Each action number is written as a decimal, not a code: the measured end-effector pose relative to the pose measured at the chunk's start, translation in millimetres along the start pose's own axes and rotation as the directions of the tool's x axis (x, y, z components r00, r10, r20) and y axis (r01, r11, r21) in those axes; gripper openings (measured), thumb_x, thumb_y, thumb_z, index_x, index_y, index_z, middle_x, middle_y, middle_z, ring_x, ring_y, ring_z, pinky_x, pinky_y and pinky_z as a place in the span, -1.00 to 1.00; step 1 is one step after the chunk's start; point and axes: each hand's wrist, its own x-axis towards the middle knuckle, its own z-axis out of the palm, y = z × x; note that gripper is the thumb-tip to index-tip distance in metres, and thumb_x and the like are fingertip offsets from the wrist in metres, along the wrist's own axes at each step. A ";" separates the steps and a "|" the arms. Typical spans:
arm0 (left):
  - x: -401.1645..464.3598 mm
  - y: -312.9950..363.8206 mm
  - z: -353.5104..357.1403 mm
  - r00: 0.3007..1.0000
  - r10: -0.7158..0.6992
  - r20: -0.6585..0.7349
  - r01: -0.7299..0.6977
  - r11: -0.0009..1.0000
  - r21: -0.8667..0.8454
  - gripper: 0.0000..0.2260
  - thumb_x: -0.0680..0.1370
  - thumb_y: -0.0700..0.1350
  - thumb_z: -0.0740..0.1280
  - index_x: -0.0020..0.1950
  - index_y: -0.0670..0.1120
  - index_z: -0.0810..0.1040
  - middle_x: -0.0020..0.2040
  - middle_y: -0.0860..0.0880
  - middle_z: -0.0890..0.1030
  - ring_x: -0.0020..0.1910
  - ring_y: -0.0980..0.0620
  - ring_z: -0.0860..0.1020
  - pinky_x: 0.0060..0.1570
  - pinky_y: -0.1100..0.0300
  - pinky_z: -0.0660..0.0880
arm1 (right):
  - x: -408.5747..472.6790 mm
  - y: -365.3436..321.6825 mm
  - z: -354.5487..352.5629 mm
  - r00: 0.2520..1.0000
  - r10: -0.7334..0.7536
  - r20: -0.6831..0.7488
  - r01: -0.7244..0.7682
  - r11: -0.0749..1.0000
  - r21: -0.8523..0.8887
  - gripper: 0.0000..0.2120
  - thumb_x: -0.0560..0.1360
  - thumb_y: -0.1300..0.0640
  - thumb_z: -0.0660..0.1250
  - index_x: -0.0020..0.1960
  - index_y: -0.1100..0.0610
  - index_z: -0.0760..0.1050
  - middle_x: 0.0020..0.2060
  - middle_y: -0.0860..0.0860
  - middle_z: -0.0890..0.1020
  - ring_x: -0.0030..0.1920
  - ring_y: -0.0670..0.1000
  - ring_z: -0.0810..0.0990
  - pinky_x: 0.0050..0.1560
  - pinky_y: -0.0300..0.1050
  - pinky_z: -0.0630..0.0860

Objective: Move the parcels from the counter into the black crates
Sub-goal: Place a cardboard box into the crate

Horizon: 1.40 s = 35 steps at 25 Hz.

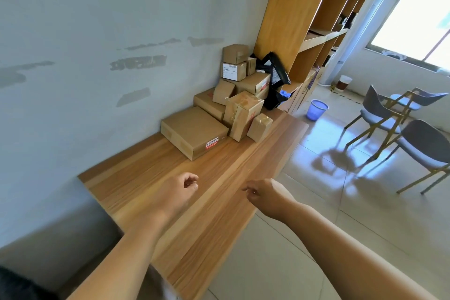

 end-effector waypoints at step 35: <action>257.8 19.6 115.4 0.648 -0.616 -0.448 0.513 0.788 -0.342 -0.75 0.54 -0.18 0.30 0.21 -0.07 0.56 0.03 0.01 0.60 -0.01 0.05 0.54 -0.17 0.23 0.38 | 403.1 129.2 -49.3 0.904 -0.238 0.354 0.062 0.894 0.443 -0.78 0.52 0.18 0.25 0.12 0.06 0.58 -0.05 0.02 0.63 -0.19 -0.04 0.53 -0.15 -0.15 0.48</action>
